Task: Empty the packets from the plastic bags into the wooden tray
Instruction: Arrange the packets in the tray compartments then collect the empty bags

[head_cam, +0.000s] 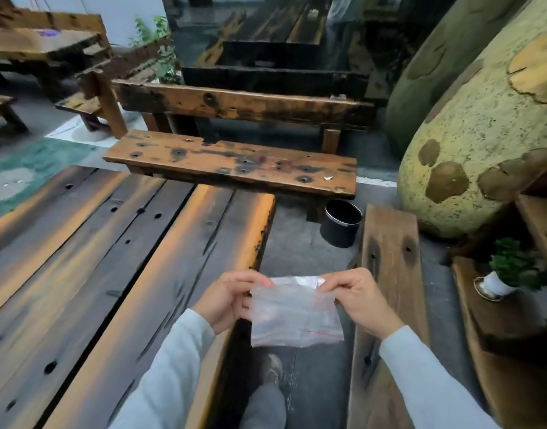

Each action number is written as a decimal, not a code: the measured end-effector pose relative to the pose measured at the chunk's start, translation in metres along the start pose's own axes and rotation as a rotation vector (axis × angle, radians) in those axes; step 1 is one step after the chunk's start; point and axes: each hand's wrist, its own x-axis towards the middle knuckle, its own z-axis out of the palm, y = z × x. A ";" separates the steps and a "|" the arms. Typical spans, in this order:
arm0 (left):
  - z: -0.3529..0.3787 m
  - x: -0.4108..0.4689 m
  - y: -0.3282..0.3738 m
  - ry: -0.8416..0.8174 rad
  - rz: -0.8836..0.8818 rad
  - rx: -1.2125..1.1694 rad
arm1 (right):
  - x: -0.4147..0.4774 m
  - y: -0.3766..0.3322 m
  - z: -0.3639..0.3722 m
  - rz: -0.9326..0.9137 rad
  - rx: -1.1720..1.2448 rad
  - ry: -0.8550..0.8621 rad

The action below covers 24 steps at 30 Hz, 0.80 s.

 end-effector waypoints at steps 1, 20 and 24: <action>-0.002 0.011 0.007 -0.036 -0.037 -0.024 | 0.006 0.001 -0.005 -0.013 -0.052 0.020; -0.004 0.209 0.124 -0.056 0.275 0.622 | 0.193 -0.046 -0.076 0.300 0.238 0.121; 0.004 0.246 0.138 -0.104 0.333 0.653 | 0.216 -0.041 -0.094 0.357 0.132 0.033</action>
